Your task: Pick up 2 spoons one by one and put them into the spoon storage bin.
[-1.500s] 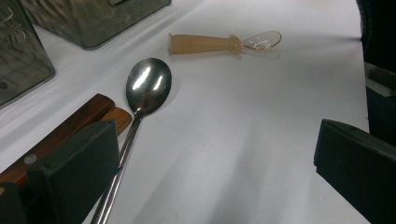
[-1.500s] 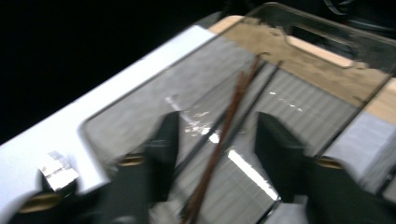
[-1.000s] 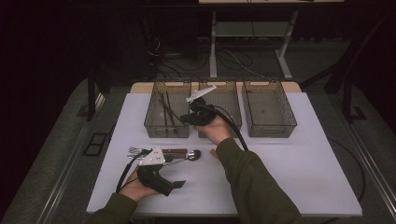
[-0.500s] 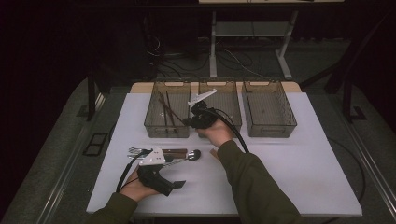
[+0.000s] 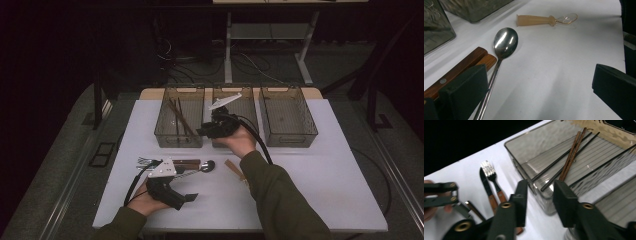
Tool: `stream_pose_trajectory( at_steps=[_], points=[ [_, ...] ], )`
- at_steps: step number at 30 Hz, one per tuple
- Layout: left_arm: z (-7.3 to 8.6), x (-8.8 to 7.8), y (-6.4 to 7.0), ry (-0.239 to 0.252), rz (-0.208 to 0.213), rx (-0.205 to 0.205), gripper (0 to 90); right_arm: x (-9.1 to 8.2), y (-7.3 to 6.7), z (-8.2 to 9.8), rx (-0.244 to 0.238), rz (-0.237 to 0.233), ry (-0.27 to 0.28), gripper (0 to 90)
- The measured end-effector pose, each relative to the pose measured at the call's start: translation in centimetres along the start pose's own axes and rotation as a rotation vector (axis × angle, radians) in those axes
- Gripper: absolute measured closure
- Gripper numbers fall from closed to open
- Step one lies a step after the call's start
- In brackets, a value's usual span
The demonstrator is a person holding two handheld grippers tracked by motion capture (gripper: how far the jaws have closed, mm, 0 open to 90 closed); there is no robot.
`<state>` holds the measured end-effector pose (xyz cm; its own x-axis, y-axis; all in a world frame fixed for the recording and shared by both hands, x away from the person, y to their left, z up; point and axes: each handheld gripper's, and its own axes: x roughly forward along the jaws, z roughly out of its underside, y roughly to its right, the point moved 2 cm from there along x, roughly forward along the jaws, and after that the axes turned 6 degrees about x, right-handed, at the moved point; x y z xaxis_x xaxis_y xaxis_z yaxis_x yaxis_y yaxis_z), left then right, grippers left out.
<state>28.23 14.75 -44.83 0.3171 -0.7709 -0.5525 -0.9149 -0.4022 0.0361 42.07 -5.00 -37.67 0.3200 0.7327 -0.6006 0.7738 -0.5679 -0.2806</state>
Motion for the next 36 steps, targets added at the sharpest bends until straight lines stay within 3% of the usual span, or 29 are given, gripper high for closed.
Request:
stream_pose_trajectory(
  at_steps=[3,7,10,12,17,19,21,25,33,36],
  points=[
    [0.0,0.0,0.0,-0.002,-0.002,-0.005,0.0,-1.3,0.0,0.9,0.003,-0.004,0.029,49.8],
    [0.0,0.1,0.0,0.004,-0.004,-0.005,0.0,-2.9,0.2,2.3,-0.006,0.004,0.034,41.0],
    [-0.1,0.2,0.0,0.004,-0.007,-0.006,0.0,-4.4,0.3,3.6,0.002,0.004,0.028,36.9],
    [0.0,0.2,0.0,0.003,-0.009,-0.008,0.0,-5.5,0.4,4.5,-0.020,0.017,0.029,34.1],
    [0.0,0.3,0.0,-0.001,-0.010,-0.006,0.0,-7.9,0.6,6.6,-0.032,0.009,0.071,27.1],
    [0.0,0.3,0.0,-0.012,-0.009,0.005,0.0,-8.8,0.7,7.8,-0.034,0.031,0.071,24.6],
    [0.0,0.3,0.0,-0.014,-0.010,0.000,0.0,-9.4,0.9,8.8,-0.032,0.047,0.068,24.0],
    [0.0,0.3,-0.1,-0.012,-0.017,0.003,0.0,-10.6,1.4,11.4,-0.006,0.037,0.070,19.7],
    [0.0,0.3,-0.2,-0.012,-0.023,-0.007,0.0,-12.9,1.8,15.6,-0.009,0.113,0.092,18.1],
    [0.0,0.2,-0.3,-0.012,-0.026,-0.005,0.0,-13.4,1.8,17.2,0.014,0.128,0.091,17.2]
  ],
)
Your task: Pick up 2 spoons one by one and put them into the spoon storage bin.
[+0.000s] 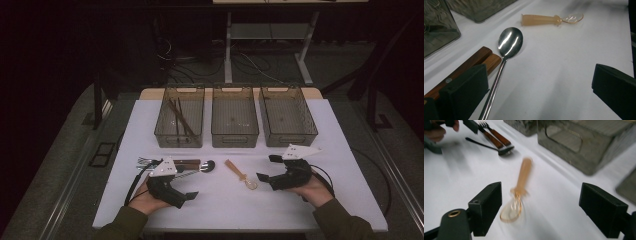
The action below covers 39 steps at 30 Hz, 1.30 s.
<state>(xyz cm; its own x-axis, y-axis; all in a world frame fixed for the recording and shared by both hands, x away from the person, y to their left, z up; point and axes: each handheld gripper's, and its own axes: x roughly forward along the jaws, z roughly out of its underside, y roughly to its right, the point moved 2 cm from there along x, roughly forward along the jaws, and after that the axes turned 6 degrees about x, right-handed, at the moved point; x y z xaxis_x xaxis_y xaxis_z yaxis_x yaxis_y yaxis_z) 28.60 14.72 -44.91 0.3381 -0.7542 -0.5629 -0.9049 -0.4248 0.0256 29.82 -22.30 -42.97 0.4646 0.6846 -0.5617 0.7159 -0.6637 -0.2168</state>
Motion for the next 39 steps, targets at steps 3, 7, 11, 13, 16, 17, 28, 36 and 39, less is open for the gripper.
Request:
stream_pose_trajectory(
  at_steps=[3,7,11,13,16,17,28,36,39],
  points=[
    [-0.1,0.0,0.0,0.002,-0.004,-0.002,0.0,-0.7,0.2,1.2,0.004,0.019,0.006,17.1],
    [-0.3,-0.1,-0.1,0.003,-0.005,0.005,0.7,-1.7,0.4,2.7,0.021,0.036,0.020,17.0],
    [-0.5,-0.1,-0.2,0.010,-0.004,0.002,3.0,-2.9,1.0,3.9,0.031,0.055,0.042,17.0],
    [-0.7,-0.1,-0.5,0.007,-0.006,0.005,4.8,-3.4,1.4,4.4,0.044,0.060,0.046,17.0],
    [-1.1,0.1,-1.0,-0.002,-0.026,0.014,9.5,-4.1,1.9,5.1,0.051,0.090,0.048,17.0],
    [-1.3,0.2,-1.2,0.005,-0.028,0.010,11.5,-4.3,2.0,5.1,0.054,0.095,0.052,17.1],
    [-3.3,2.3,-3.0,-0.001,-0.007,0.004,35.1,-4.3,1.9,5.3,0.065,0.106,0.044,17.1],
    [-4.4,4.2,-4.2,-0.016,-0.018,-0.024,45.4,-4.5,1.9,5.3,0.062,0.116,0.052,17.1],
    [-4.7,4.8,-4.7,-0.027,-0.030,-0.028,52.7,-4.6,1.9,5.2,0.062,0.117,0.057,17.1]
  ],
)
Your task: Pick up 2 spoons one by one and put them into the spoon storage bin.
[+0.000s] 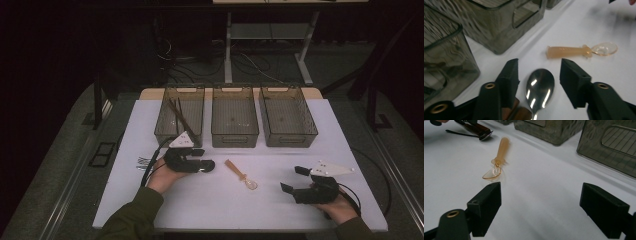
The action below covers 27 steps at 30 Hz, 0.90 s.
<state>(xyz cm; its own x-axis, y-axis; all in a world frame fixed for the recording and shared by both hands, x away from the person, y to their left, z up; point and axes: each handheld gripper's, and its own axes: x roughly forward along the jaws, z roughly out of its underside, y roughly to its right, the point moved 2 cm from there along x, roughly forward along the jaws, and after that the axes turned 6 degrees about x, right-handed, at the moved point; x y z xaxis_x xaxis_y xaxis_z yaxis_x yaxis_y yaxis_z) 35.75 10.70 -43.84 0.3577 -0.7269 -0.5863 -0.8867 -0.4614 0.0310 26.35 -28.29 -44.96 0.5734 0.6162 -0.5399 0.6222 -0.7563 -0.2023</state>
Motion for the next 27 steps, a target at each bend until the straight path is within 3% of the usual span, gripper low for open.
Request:
stream_pose_trajectory(
  at_steps=[8,11,19,24,27],
  points=[
    [0.6,1.1,-0.7,-0.088,-0.063,0.003,80.0,-0.2,-0.1,-0.1,-0.012,0.006,0.004,17.1],
    [0.7,1.2,-0.9,-0.100,-0.066,0.002,85.8,-0.2,-0.1,-0.1,-0.015,0.008,0.005,17.1],
    [1.1,2.0,-0.9,-0.156,-0.085,0.016,89.6,-0.1,-0.2,-0.2,-0.022,0.008,0.002,17.1],
    [1.2,1.9,-0.9,-0.164,-0.066,0.000,89.7,-0.2,-0.2,-0.2,-0.023,0.011,0.007,17.1],
    [1.2,2.0,-0.7,-0.178,-0.057,0.012,89.7,-0.3,-0.2,-0.2,-0.026,0.013,0.007,17.1]
  ],
)
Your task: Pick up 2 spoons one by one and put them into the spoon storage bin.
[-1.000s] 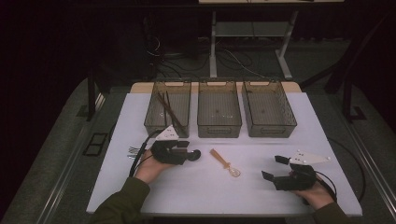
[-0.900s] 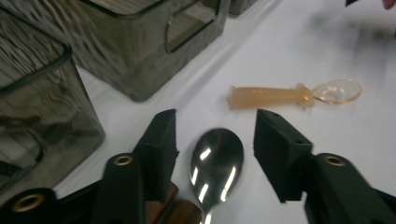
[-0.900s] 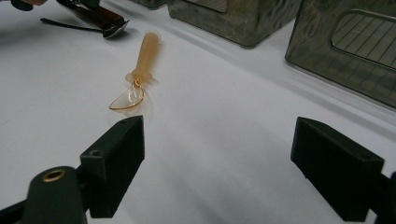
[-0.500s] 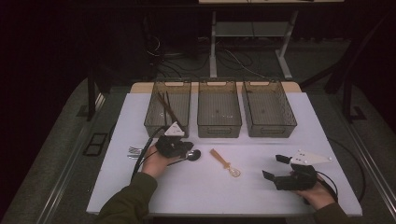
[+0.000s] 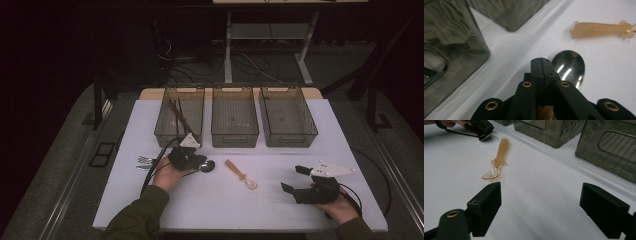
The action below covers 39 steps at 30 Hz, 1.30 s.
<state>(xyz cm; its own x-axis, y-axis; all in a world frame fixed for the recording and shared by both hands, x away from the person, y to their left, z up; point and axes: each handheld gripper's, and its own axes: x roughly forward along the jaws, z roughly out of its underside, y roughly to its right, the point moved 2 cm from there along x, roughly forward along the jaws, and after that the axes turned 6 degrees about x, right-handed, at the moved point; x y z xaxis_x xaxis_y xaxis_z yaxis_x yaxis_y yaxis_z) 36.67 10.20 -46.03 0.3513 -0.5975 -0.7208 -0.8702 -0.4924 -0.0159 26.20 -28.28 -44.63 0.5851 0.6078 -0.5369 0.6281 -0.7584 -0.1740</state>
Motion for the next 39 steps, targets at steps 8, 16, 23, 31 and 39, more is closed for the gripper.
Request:
stream_pose_trajectory(
  at_steps=[8,16,23,31,39],
  points=[
    [0.0,0.1,0.6,-0.012,0.021,0.013,89.7,0.0,0.0,0.0,-0.004,0.000,0.000,17.1],
    [0.0,0.1,1.4,-0.007,0.059,0.036,89.6,0.0,-0.1,0.0,-0.006,0.001,-0.002,17.1],
    [-0.3,-0.6,1.7,0.043,0.096,0.038,77.9,0.0,-0.1,0.0,-0.011,0.001,-0.001,17.1],
    [-0.2,-0.2,2.6,0.025,0.131,0.089,53.6,0.0,-0.1,0.0,-0.018,0.002,-0.004,17.1],
    [0.0,0.1,2.9,0.002,0.145,0.105,51.0,0.0,-0.1,0.0,-0.023,0.003,-0.007,17.1]
  ],
)
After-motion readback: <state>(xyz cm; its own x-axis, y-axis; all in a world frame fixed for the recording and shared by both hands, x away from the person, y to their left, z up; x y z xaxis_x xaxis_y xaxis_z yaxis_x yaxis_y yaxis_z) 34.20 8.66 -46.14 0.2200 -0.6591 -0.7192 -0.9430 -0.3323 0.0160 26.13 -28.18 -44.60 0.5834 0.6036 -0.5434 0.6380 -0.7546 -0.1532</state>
